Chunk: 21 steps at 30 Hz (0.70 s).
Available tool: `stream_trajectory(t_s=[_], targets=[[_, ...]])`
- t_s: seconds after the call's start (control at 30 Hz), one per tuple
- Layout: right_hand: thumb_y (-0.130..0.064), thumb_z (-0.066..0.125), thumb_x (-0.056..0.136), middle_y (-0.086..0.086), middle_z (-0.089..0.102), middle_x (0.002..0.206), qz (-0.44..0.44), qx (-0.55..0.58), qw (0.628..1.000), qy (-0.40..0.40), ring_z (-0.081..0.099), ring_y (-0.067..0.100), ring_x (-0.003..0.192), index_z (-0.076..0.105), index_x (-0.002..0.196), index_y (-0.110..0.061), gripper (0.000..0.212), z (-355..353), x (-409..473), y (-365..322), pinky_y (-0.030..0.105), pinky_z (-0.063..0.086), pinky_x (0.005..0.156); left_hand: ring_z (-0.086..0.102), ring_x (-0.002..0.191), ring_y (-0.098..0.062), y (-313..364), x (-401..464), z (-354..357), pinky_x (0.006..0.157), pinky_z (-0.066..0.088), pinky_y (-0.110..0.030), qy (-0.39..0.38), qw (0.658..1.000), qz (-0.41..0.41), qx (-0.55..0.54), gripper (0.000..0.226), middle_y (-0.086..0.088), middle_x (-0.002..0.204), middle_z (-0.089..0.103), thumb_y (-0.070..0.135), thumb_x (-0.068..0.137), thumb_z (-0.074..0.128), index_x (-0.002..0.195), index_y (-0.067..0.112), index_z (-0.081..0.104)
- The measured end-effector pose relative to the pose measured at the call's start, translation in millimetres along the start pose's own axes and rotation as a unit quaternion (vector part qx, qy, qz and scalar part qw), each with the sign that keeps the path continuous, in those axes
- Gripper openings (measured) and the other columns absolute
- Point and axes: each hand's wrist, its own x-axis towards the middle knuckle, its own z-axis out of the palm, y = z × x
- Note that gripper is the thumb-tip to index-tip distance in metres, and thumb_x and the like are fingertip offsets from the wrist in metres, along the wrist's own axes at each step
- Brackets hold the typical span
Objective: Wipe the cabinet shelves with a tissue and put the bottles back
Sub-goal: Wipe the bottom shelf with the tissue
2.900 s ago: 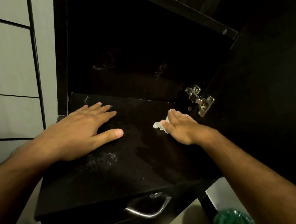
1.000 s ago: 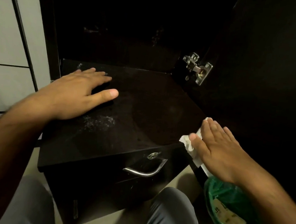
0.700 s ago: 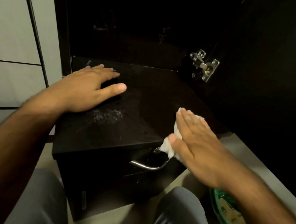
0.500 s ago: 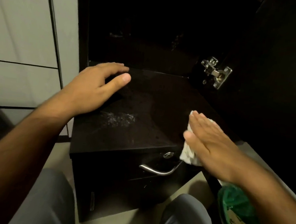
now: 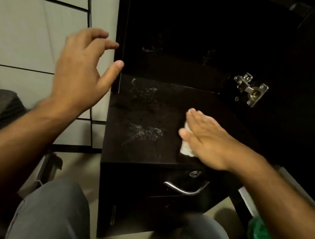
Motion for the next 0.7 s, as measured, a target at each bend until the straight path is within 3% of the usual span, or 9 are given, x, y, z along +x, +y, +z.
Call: stream_trajectory(t_s=[0.1,0.23,0.33,0.43,0.53,0.63,0.7], targets=[[-0.054,0.009,0.100,-0.002,-0.019,0.161,-0.065,0.002,0.998,0.012,-0.021,0.007,0.146,-0.011,0.154,-0.017,0.068,3,11,-32,0.030,-0.011,0.120,0.025,0.144,-0.032,3,5,6,0.115,0.023,-0.038,-0.025,0.999,0.010,0.047,0.059,-0.017,0.155,0.029,0.040,0.095,0.056,0.145,0.012,0.040],[-0.068,-0.004,0.087,-0.018,-0.028,0.156,-0.163,0.002,0.987,0.015,-0.032,-0.011,0.136,-0.020,0.150,-0.031,0.075,18,-30,-30,0.017,-0.022,0.110,0.008,0.150,-0.032,-1,7,14,0.119,0.010,-0.038,-0.031,0.998,-0.005,0.052,0.080,-0.019,0.162,0.008,0.045,0.094,0.054,0.155,0.010,0.016],[-0.067,-0.004,0.089,-0.020,-0.029,0.156,-0.103,0.003,0.994,-0.025,-0.032,-0.013,0.134,-0.022,0.148,-0.034,0.069,8,-34,-8,0.018,-0.021,0.112,0.006,0.150,-0.030,-8,7,18,0.120,0.011,-0.040,-0.040,0.998,-0.025,0.045,0.085,-0.018,0.162,0.005,0.049,0.094,0.052,0.155,0.008,0.010],[-0.057,0.005,0.098,-0.007,-0.024,0.160,-0.040,-0.006,0.998,-0.039,-0.026,0.002,0.143,-0.016,0.152,-0.023,0.067,-4,-4,-19,0.029,-0.013,0.119,0.005,0.151,-0.029,-8,7,24,0.120,0.009,-0.037,-0.050,0.997,-0.029,0.046,0.085,-0.017,0.163,0.005,0.051,0.095,0.049,0.155,0.007,0.009],[-0.054,0.009,0.101,-0.001,-0.021,0.161,-0.091,-0.008,0.996,-0.017,-0.022,0.009,0.146,-0.013,0.153,-0.017,0.068,-2,13,-61,0.032,-0.011,0.120,0.005,0.151,-0.028,-9,10,29,0.119,0.008,-0.035,-0.057,0.996,-0.033,0.053,0.083,-0.016,0.163,0.005,0.050,0.096,0.048,0.155,0.008,0.008],[-0.066,0.002,0.090,-0.014,-0.026,0.158,-0.182,0.009,0.983,-0.002,-0.029,-0.004,0.140,-0.017,0.151,-0.027,0.075,13,-13,-72,0.024,-0.017,0.115,0.007,0.150,-0.030,-15,13,32,0.120,0.010,-0.039,-0.058,0.996,-0.032,0.064,0.083,-0.016,0.163,0.006,0.048,0.095,0.050,0.155,0.009,0.008],[-0.068,-0.003,0.085,-0.020,-0.029,0.155,-0.180,0.014,0.984,-0.008,-0.032,-0.013,0.134,-0.020,0.149,-0.033,0.074,15,-29,-56,0.018,-0.021,0.111,0.008,0.150,-0.031,-20,12,33,0.120,0.014,-0.041,-0.059,0.995,-0.029,0.073,0.083,-0.017,0.162,0.008,0.048,0.095,0.051,0.155,0.009,0.010]])
